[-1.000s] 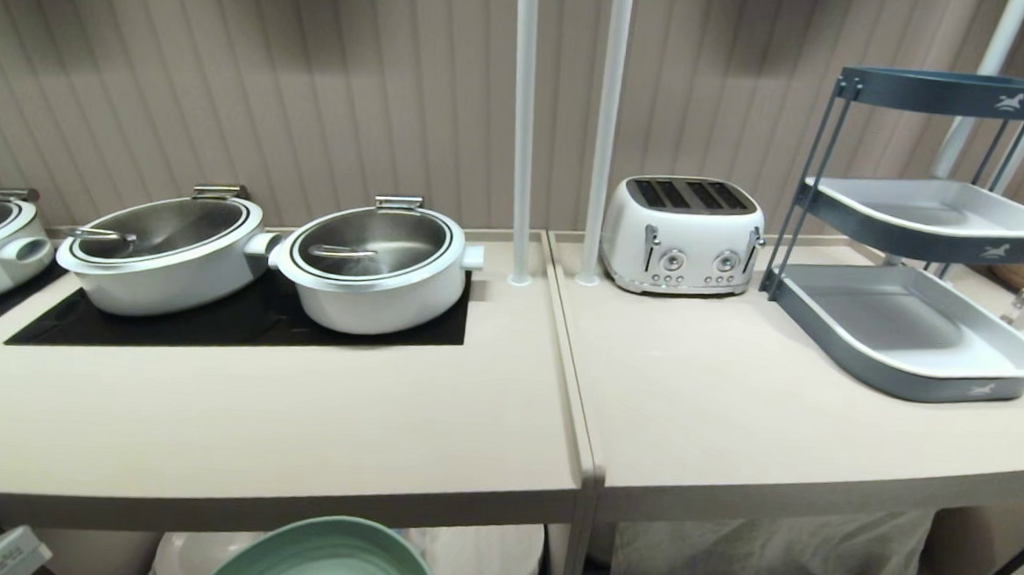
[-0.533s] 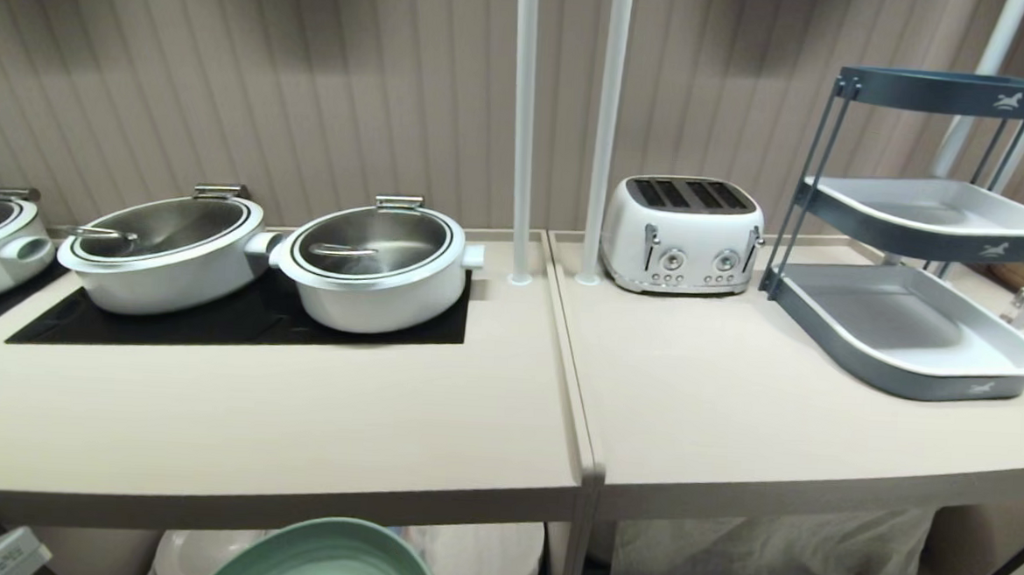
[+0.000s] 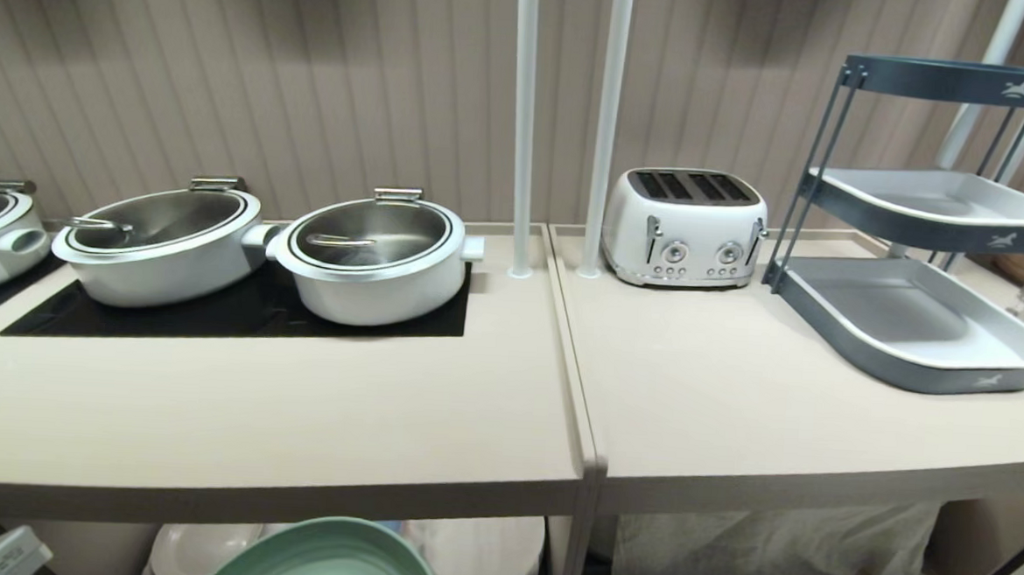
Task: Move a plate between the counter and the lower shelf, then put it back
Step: Put the plate in the cupboard
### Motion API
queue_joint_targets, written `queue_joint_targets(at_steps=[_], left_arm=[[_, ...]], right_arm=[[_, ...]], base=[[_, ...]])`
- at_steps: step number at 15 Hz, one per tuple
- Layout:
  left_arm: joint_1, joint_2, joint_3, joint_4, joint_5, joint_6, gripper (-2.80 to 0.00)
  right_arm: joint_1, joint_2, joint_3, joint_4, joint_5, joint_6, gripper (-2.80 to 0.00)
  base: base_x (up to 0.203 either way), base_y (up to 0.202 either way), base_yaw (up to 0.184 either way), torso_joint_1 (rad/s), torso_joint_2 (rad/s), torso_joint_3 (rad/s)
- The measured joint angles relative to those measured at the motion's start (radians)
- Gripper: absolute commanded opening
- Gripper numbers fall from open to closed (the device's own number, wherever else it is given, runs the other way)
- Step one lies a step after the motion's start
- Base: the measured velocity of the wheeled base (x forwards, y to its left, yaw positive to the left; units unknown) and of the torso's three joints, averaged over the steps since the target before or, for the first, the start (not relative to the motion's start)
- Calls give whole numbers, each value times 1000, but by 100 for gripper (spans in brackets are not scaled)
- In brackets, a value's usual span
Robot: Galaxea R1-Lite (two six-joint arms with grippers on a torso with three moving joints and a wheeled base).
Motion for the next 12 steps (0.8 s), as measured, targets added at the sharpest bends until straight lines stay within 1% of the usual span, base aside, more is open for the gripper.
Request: queue_joint_targets(at_steps=[12], left_arm=[[0,6,0,0,-3,0,-280]], right_arm=[[0,0,0,0,0,1,-280]], base=[[0,0,0,-138,293,153]])
